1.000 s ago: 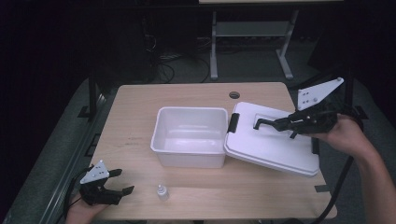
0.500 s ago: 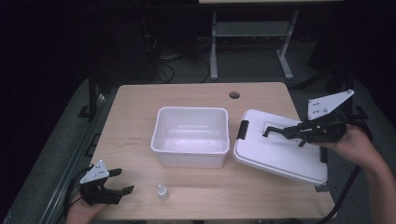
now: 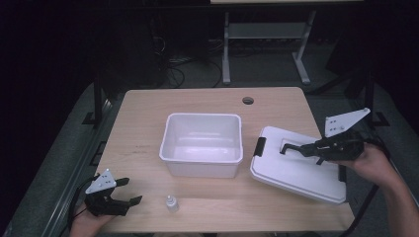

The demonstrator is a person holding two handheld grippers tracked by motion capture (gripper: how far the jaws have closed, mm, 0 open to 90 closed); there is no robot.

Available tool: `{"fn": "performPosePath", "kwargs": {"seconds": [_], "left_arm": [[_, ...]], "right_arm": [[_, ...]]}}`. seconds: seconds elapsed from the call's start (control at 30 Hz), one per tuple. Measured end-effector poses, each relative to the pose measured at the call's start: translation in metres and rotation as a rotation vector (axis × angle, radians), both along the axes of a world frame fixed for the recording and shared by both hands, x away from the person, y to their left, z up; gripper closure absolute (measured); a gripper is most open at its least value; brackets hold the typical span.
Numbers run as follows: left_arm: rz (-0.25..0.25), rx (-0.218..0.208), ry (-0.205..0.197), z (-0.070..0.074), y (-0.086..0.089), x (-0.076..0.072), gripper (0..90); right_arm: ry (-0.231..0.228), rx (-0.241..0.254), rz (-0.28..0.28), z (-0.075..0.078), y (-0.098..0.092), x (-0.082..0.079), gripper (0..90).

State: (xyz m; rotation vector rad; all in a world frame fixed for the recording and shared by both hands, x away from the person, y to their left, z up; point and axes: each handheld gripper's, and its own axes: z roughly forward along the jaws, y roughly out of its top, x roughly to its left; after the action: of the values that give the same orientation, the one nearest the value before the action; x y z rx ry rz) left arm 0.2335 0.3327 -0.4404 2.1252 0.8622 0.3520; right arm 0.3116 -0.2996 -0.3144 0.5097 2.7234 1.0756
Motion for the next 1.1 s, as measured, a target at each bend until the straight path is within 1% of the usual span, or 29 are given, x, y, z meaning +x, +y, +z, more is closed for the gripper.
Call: {"fn": "performPosePath", "kwargs": {"seconds": [0.03,0.07,0.1,0.17,0.2,0.27,0.3,0.33,0.37,0.4,0.47,0.53,0.57,0.6,0.67,0.8,0.9,0.93,1.1], "left_arm": [[0.000,-0.001,-0.001,0.000,0.000,0.000,17.4],[-0.003,0.006,0.000,-0.001,0.000,0.000,17.4],[-0.003,0.006,0.000,-0.001,0.000,0.000,17.4],[-0.004,0.008,0.006,-0.001,0.000,0.000,17.4],[-0.004,0.008,0.004,-0.001,0.000,0.000,17.4],[-0.002,0.001,0.002,0.000,0.000,0.000,17.4],[-0.002,0.001,0.002,0.000,0.000,0.000,17.4],[-0.001,0.003,0.003,0.000,0.000,0.000,17.4],[-0.001,0.003,0.003,0.000,0.000,0.000,17.4],[-0.002,0.006,0.005,-0.001,0.000,0.000,17.4],[-0.002,0.007,0.004,0.000,0.000,0.000,17.4],[0.000,0.002,-0.001,0.001,0.001,0.000,17.4],[0.000,0.002,-0.001,0.001,0.001,0.000,17.5],[0.000,0.000,-0.003,0.001,0.001,0.000,17.4],[-0.001,0.002,0.000,0.000,0.001,-0.001,17.4],[-0.003,0.003,-0.001,0.001,0.001,0.000,17.4],[-0.002,-0.003,-0.002,0.001,0.001,0.000,17.4],[-0.008,0.003,0.001,0.000,0.000,0.000,17.4],[-0.010,0.008,0.003,0.000,-0.001,0.000,17.4]], "right_arm": [[0.006,0.003,-0.001,-0.003,0.000,0.000,83.9],[0.017,0.004,-0.007,-0.010,-0.001,0.001,83.9],[0.017,0.004,-0.007,-0.010,-0.001,0.001,83.9],[0.025,0.004,-0.009,-0.018,-0.001,0.002,83.9],[0.031,0.004,-0.009,-0.021,0.000,0.002,83.9],[0.043,0.008,-0.009,-0.031,0.001,0.003,83.9],[0.043,0.008,-0.009,-0.031,0.001,0.003,83.9],[0.051,0.011,-0.010,-0.037,0.002,0.004,83.9],[0.051,0.011,-0.010,-0.037,0.002,0.004,83.9],[0.060,0.004,-0.011,-0.044,0.004,0.005,83.9],[0.065,0.003,-0.010,-0.046,0.005,0.006,83.9],[0.071,0.005,-0.009,-0.053,0.007,0.007,83.9],[0.071,0.005,-0.009,-0.053,0.007,0.007,83.9],[0.076,0.011,-0.011,-0.057,0.007,0.007,83.9],[0.079,0.012,-0.013,-0.059,0.008,0.008,83.9],[0.089,-0.001,-0.019,-0.069,0.012,0.010,83.9],[0.095,-0.001,-0.022,-0.073,0.013,0.011,83.8],[0.100,-0.004,-0.024,-0.077,0.014,0.012,83.9],[0.103,-0.010,-0.029,-0.084,0.015,0.013,83.8]]}}
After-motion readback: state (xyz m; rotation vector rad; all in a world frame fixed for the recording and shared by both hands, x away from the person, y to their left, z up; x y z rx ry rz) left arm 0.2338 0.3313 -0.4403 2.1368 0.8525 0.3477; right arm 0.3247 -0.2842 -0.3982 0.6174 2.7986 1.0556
